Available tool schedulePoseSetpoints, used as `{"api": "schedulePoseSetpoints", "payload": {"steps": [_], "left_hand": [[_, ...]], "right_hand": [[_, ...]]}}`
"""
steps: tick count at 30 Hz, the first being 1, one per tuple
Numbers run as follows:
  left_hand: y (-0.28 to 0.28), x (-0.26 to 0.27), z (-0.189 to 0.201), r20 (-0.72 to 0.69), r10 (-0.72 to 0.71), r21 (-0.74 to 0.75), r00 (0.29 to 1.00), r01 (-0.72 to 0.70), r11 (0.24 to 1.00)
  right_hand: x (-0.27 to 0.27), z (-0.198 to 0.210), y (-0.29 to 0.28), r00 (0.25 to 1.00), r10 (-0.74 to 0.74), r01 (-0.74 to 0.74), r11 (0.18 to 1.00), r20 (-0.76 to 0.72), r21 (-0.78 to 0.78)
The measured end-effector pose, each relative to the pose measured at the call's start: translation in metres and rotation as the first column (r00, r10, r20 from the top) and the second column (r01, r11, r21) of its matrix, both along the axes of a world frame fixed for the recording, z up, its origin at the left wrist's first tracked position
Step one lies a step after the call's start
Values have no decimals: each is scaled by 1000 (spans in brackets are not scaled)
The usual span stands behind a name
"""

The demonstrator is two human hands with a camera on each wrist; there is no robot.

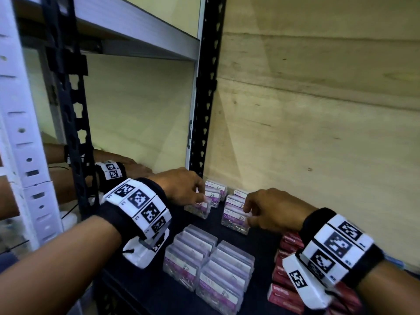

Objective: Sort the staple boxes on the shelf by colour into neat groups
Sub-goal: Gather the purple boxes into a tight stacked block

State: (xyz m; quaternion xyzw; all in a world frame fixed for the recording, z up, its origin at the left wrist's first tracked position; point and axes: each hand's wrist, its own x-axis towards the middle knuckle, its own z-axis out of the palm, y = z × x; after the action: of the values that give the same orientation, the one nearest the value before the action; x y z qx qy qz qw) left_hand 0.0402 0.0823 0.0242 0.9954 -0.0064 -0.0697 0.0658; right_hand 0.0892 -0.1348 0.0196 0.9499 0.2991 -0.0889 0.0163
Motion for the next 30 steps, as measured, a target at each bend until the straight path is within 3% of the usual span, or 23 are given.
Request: {"api": "schedulePoseSetpoints", "payload": {"steps": [13, 30], "left_hand": [[13, 49, -15, -17, -45, -14, 999, 45, 999], [2, 39, -15, -85, -108, -72, 991, 102, 992]], "right_hand": [[29, -7, 20, 998, -23, 21, 998, -52, -54], [18, -6, 18, 996, 38, -46, 995, -81, -93]]}}
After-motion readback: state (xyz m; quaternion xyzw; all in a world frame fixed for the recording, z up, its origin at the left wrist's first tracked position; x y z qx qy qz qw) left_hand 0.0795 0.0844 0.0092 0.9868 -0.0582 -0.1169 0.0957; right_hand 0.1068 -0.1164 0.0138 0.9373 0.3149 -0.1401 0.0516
